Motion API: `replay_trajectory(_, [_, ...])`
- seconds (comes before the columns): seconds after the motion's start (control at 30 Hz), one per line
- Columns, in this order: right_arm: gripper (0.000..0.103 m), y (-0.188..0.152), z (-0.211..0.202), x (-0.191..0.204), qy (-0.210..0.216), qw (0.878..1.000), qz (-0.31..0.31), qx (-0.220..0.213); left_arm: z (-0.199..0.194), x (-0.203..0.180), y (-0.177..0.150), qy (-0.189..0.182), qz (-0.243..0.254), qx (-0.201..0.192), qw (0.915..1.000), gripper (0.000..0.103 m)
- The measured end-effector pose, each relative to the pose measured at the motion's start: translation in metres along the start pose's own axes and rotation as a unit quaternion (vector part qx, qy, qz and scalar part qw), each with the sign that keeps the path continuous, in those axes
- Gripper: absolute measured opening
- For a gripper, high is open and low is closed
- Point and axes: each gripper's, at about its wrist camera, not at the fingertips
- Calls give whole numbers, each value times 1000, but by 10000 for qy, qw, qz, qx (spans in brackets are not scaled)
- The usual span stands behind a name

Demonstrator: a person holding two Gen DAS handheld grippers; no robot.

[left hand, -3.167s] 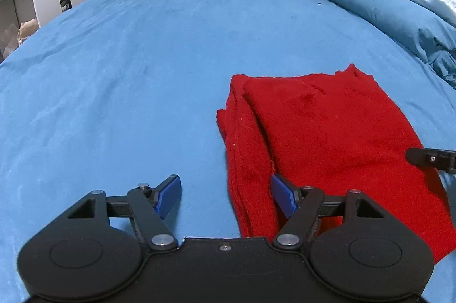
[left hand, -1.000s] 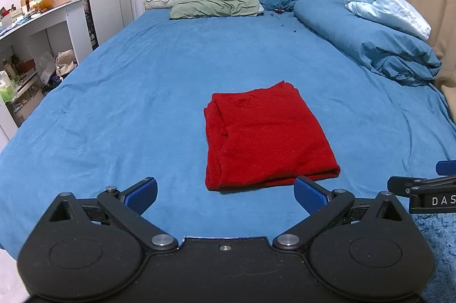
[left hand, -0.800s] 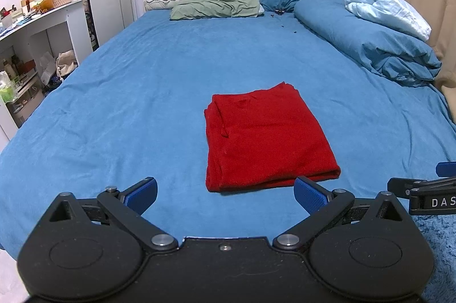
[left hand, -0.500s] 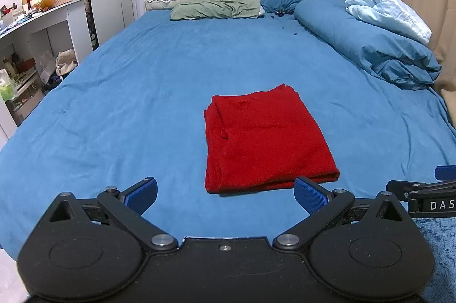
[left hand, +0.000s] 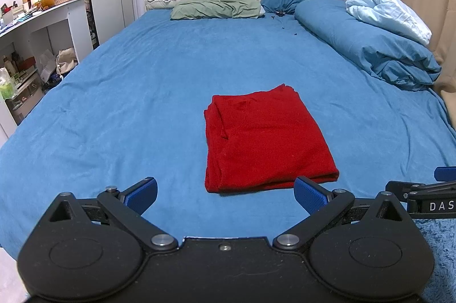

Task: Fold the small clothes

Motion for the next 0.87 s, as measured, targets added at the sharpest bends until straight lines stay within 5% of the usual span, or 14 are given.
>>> replay_trajectory(0.87, [103, 0, -1, 3, 14, 10000, 28, 6, 4, -9, 1, 83, 60, -26, 9999, 103])
Point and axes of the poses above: each gripper's, at about its wrist camera, not at the fingertips, and z roughly the way its jaws point, x to its left, y to its top, and after that the axes turned 15 degrees about z, right-handed
